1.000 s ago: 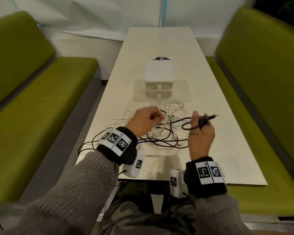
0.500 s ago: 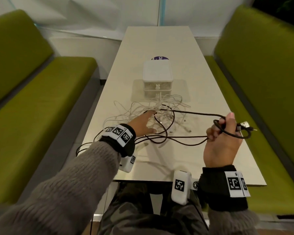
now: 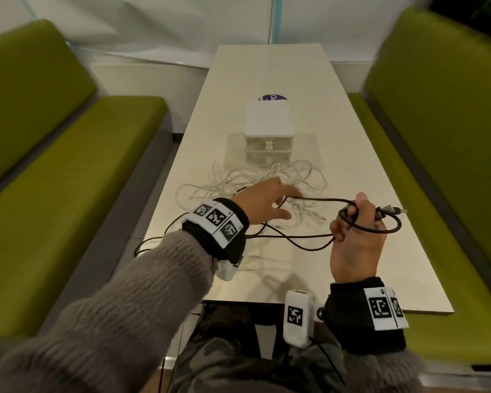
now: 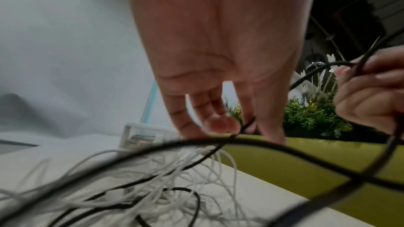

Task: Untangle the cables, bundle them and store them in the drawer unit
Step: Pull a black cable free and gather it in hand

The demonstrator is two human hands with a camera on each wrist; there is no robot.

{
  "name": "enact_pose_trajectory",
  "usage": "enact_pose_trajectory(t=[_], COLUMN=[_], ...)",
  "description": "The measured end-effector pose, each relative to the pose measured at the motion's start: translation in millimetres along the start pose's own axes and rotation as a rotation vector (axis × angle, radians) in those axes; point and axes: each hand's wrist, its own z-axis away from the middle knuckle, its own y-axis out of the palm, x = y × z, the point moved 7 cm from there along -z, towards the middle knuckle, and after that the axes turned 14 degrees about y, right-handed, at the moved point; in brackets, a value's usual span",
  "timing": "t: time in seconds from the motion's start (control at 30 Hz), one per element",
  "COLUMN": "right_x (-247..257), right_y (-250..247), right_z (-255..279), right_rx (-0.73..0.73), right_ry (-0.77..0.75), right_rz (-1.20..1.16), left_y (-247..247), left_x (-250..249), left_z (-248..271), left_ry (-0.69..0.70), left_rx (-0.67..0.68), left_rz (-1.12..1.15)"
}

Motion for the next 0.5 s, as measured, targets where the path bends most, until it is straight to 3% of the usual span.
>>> enact_pose_trajectory(t=[0.07, 0.17, 0.27, 0.33, 0.4, 0.5], right_x=[3.9, 13.2, 13.7, 10.3, 6.0, -11.8], right_y=[2.4, -6.1, -14.0, -14.0, -10.6, 4.8], right_z=[3.5, 6.8, 7.5, 1.7, -8.0, -20.6], right_rx=[0.005, -0.064, -0.154, -0.165, -0.155, -0.120], right_ry=[-0.010, -0.061, -0.105, -0.125, -0.158, -0.190], right_rz=[-0.015, -0.046, -0.050, 0.027, 0.274, 0.796], left_y=[3.7, -5.2, -15.8, -30.2, -46.8, -63.5], left_x=[11.1, 31.5, 34.0, 28.1, 21.1, 17.2], left_z=[-3.5, 0.4, 2.7, 6.3, 11.1, 14.4], left_ry=[-0.078, -0.189, -0.153, -0.082, -0.048, -0.088], left_rx=[0.016, -0.116, -0.218, -0.382, -0.533, -0.625], left_rz=[-0.059, -0.026, -0.015, -0.005, 0.038, 0.193])
